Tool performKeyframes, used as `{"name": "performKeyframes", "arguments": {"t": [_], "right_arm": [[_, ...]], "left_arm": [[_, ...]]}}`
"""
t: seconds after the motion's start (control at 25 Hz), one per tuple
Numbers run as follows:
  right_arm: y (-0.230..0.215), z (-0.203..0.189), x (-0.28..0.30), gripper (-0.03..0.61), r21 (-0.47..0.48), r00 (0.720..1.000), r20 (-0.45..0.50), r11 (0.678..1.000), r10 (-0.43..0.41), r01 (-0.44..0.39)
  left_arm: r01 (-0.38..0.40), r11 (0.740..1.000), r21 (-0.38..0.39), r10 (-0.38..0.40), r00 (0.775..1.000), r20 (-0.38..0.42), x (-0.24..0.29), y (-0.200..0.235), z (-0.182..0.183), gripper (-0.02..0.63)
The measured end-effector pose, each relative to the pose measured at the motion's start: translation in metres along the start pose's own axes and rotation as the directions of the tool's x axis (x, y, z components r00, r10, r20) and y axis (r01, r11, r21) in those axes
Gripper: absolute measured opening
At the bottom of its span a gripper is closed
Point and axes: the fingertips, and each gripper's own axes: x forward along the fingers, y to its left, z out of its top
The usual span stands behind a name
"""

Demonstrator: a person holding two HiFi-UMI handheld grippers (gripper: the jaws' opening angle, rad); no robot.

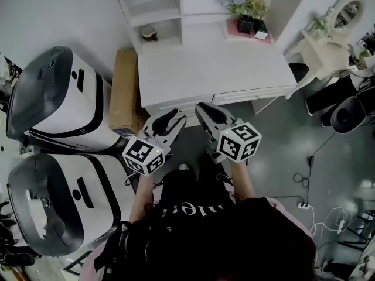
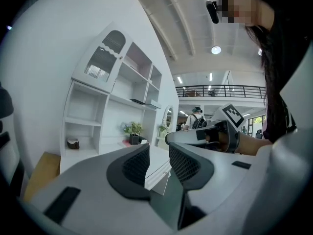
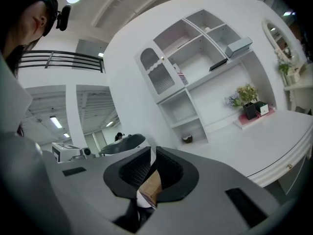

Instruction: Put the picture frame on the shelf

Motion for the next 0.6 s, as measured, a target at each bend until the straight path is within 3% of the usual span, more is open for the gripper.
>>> {"name": "performKeyframes", "arguments": {"t": [0.32, 0.6], "right_arm": [[0.021, -0.007, 0.003, 0.064, -0.078, 1.0, 0.002, 0.997, 0.001, 0.0], [0.028, -0.012, 0.011, 0.062, -0.086, 1.0, -0.009, 0.996, 0.018, -0.019]], "left_arm": [[-0.056, 0.998, -0.016, 0.056, 0.998, 0.025, -0.03, 0.016, -0.002, 0.042], [-0.062, 0.998, -0.001, 0.063, 0.998, 0.027, -0.039, 0.024, 0.001, 0.028]]}}
